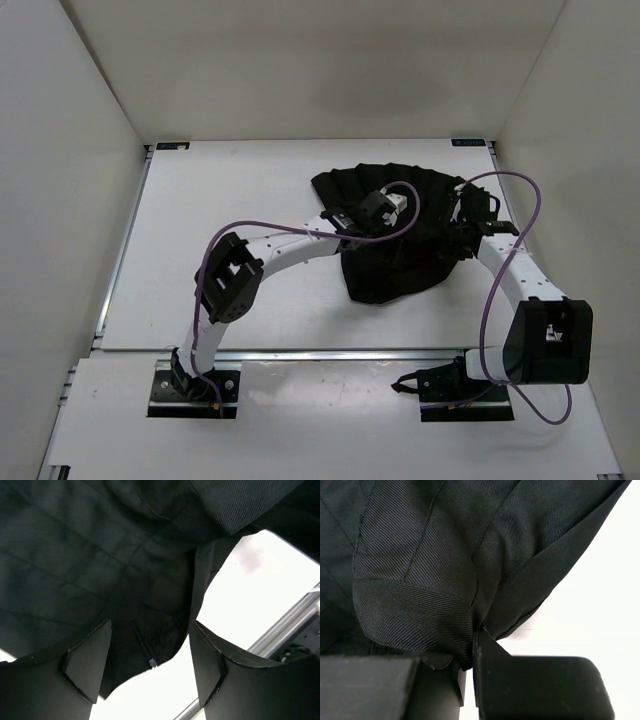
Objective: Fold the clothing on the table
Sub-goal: Flatten the skirt out
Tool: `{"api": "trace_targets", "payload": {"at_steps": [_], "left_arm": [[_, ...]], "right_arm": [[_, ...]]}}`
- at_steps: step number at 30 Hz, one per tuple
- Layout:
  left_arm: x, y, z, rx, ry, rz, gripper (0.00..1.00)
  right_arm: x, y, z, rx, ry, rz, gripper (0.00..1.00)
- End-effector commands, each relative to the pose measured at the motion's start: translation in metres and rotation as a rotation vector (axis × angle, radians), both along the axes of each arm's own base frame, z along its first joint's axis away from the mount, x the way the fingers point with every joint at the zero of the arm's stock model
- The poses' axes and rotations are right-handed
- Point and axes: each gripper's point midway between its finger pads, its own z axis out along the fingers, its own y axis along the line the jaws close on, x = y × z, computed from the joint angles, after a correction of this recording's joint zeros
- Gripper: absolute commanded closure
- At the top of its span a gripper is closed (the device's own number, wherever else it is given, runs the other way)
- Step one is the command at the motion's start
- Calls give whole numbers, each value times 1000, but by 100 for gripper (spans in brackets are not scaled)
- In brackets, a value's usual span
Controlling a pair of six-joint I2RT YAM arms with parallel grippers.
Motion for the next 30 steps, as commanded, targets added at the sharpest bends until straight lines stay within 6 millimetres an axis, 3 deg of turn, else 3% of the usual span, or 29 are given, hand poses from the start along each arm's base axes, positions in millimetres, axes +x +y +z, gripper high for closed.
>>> {"api": "trace_targets", "payload": {"at_steps": [1,3,9,14,16,17,22,30], "left_arm": [[-3,-1,-6,53,-29,-26,26],[-21,-3,-22,75,5,-49,25],[-28,6,-53,93,79,-19,24],[-38,-2,-64,40,164,-22,19],[-31,-3,-64,65,130,0,18],[-23,9,-73,129,107,45,18],[17,40,-78,296,-56,183,17],[40,58,-91,423,-137,240,24]], "right_arm": [[4,0,12,49,-54,-18,100],[3,-1,8,54,-49,-21,100],[1,4,4,57,-41,-2,100],[0,4,4,58,-44,-2,100],[-1,2,3,56,-39,-2,100],[-1,4,3,63,-38,1,99],[-1,1,3,62,-37,-2,99],[3,-1,5,50,-44,0,100]]}}
